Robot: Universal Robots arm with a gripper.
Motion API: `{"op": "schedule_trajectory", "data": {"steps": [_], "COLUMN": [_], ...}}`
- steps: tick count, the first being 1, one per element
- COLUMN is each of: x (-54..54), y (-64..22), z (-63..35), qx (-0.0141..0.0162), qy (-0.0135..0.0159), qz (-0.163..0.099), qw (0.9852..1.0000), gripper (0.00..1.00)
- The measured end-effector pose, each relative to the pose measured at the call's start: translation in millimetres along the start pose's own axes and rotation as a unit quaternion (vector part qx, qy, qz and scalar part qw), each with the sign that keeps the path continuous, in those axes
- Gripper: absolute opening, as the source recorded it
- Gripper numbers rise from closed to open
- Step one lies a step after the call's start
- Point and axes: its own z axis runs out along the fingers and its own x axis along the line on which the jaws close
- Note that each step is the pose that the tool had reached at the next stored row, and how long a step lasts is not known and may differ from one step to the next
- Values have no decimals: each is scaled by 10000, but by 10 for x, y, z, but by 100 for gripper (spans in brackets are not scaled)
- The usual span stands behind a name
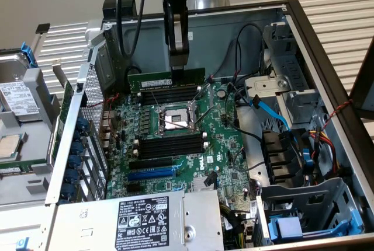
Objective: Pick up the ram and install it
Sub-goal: 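Insert the ram into the slot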
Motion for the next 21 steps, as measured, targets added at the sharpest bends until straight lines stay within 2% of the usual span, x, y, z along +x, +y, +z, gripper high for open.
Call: {"op": "schedule_trajectory", "data": {"steps": [3,6,8,11,14,16,21], "x": [0,-36,-79,-101,-100,-100,-98], "y": [0,-2,-4,-5,-6,-7,-7], "z": [3,23,42,69,91,112,202], "qx": [2,31,37,52,64,67,73], "qy": [1,7,16,39,84,100,101], "qz": [0,0,0,0,2,2,4], "qw": [10000,10000,10000,10000,9999,9999,9999], "gripper": [13,13,13,13,13,13,13]}}
